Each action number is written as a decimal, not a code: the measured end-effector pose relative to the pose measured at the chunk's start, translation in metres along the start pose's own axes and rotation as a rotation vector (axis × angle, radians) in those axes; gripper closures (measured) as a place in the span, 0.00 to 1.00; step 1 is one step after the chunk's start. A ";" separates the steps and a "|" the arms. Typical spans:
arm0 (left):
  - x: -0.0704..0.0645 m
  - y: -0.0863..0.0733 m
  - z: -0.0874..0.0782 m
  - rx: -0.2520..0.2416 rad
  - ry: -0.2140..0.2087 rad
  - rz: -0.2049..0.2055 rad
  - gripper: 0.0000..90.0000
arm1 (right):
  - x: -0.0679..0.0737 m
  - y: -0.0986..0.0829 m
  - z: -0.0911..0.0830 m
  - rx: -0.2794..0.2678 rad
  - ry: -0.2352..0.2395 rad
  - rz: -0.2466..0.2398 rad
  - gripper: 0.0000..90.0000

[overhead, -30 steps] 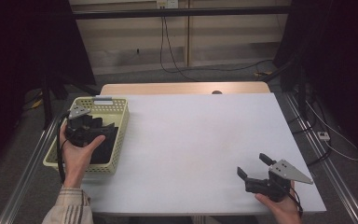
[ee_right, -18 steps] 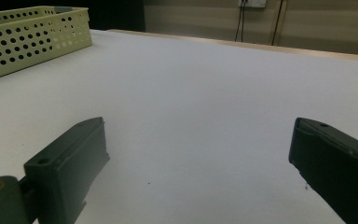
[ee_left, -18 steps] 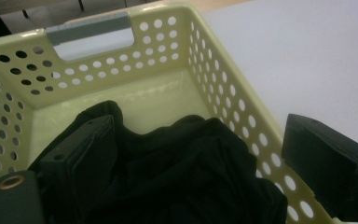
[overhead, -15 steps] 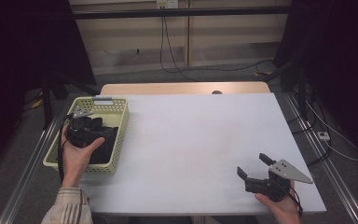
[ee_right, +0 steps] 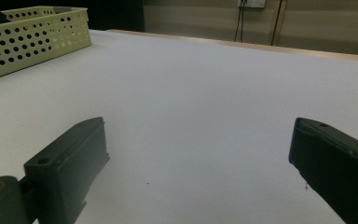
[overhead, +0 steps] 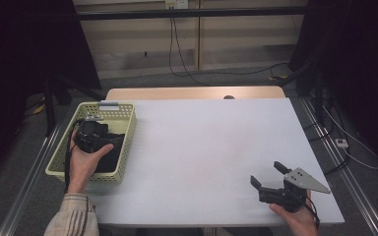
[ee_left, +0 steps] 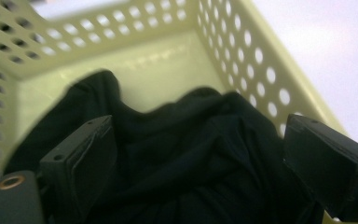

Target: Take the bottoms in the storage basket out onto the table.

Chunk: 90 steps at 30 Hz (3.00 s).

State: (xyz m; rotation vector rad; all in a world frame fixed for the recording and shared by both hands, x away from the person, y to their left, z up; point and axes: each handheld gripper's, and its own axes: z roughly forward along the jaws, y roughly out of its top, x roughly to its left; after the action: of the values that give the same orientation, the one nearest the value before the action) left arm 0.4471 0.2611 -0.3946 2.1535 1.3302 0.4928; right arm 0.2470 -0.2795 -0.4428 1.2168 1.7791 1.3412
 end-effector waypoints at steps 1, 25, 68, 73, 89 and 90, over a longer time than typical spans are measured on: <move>0.000 0.000 0.001 0.009 0.004 -0.001 0.11 | 0.000 0.000 0.000 0.001 0.000 0.001 0.05; 0.025 -0.001 0.039 0.296 0.100 -0.103 0.02 | 0.000 0.000 -0.001 -0.002 0.002 -0.003 0.05; 0.019 0.010 0.042 0.361 -0.083 -0.155 0.82 | 0.000 0.000 0.000 0.005 0.000 0.001 0.05; 0.022 0.010 0.036 0.325 -0.083 -0.156 0.84 | -0.002 -0.001 0.002 0.009 -0.003 0.004 0.05; 0.020 0.012 0.015 0.142 -0.060 -0.153 0.84 | -0.001 -0.001 0.002 0.009 -0.006 0.009 0.05; 0.020 0.012 0.014 0.134 -0.066 -0.156 0.84 | -0.001 -0.001 0.002 0.011 -0.005 0.010 0.05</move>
State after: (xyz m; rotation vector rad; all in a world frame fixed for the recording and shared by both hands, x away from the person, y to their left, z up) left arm 0.4724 0.2713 -0.3973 2.1301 1.5182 0.2753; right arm 0.2487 -0.2798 -0.4443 1.2353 1.7814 1.3345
